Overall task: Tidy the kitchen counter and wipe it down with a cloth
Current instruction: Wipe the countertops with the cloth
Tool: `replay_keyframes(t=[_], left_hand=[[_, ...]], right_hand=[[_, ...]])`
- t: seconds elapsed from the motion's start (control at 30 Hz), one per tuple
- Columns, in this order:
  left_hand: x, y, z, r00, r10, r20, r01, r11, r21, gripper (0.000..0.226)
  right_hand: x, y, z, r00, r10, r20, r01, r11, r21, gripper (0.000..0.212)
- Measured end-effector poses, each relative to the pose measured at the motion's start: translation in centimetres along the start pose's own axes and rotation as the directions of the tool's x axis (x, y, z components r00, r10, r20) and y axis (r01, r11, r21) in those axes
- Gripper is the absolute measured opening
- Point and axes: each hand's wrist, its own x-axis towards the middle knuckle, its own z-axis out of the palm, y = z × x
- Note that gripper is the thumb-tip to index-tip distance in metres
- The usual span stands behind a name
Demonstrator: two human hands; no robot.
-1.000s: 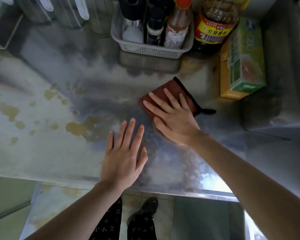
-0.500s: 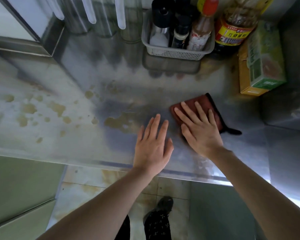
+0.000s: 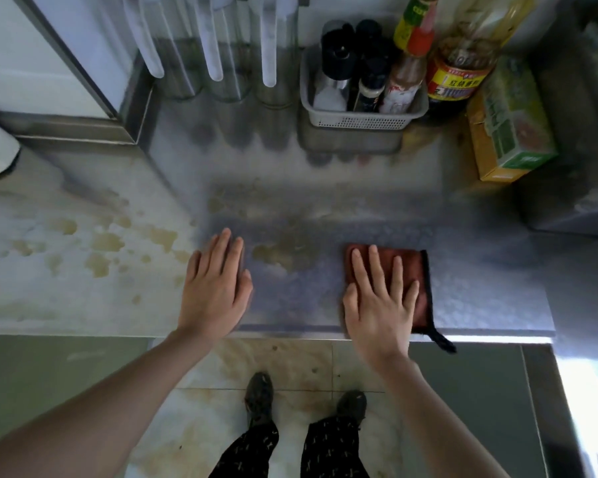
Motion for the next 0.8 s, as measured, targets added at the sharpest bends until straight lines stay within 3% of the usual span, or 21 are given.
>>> replay_keyframes(t=[0.07,0.1,0.13,0.2,0.27,0.33,0.4,0.47,0.53,0.63,0.7,0.77,0.8], left_hand=[[-0.1,-0.1,0.2,1.0,-0.001,0.009,0.001,1.0,-0.005,0.055],[-0.1,-0.2,0.2,1.0,-0.002,0.012,0.002,1.0,-0.005,0.055],[-0.1,-0.2,0.2,1.0,0.0,0.016,0.0,1.0,-0.005,0.055],[-0.1,-0.2,0.2,1.0,0.003,0.028,-0.002,1.0,-0.007,0.056],[-0.1,-0.2,0.1,0.999,-0.001,0.039,0.001,1.0,-0.006,0.057],[-0.1,-0.3,0.1,0.999,-0.001,0.052,0.001,1.0,-0.001,0.057],[-0.1,-0.4,0.2,0.998,0.001,0.064,-0.002,1.0,0.008,0.057],[0.0,-0.3,0.1,0.998,0.004,0.066,-0.005,1.0,0.017,0.057],[0.0,-0.3,0.2,0.997,0.007,0.075,-0.009,1.0,0.024,0.057],[0.1,-0.3,0.2,0.997,0.008,0.078,-0.009,1.0,0.019,0.058],[0.0,-0.3,0.3,0.997,0.009,0.078,-0.011,1.0,0.02,0.058],[0.0,-0.4,0.3,0.997,0.015,0.074,-0.016,1.0,0.021,0.058],[0.0,-0.4,0.3,0.997,0.017,0.076,-0.019,1.0,0.022,0.057]], right_hand=[[-0.1,-1.8,0.3,0.964,0.266,-0.001,-0.265,0.96,0.096,0.06],[-0.4,-3.3,0.3,0.95,0.311,0.003,-0.309,0.945,0.108,0.061],[-1.0,-4.7,0.4,0.962,0.272,0.001,-0.27,0.957,0.101,0.061],[-2.2,-6.4,0.8,0.999,0.02,0.032,-0.021,0.999,0.038,0.058],[-2.4,-5.4,0.7,0.974,-0.215,0.075,0.218,0.975,-0.039,0.054],[-1.4,-3.3,0.1,0.967,-0.24,0.088,0.246,0.967,-0.065,0.055],[0.2,-1.9,-0.3,0.996,-0.034,0.078,0.037,0.999,-0.037,0.057],[1.4,-2.6,-0.3,0.971,0.231,0.057,-0.235,0.971,0.055,0.059],[1.1,-5.5,0.0,0.952,0.302,0.055,-0.306,0.947,0.101,0.06],[-1.5,-9.3,0.9,0.999,-0.007,0.035,0.006,0.999,0.032,0.058],[-2.1,-8.8,0.8,0.973,-0.218,0.073,0.221,0.975,-0.035,0.054],[-0.8,-6.3,0.5,0.959,-0.265,0.099,0.273,0.958,-0.083,0.054],[0.3,-5.1,0.2,0.971,-0.221,0.09,0.229,0.969,-0.088,0.055]])
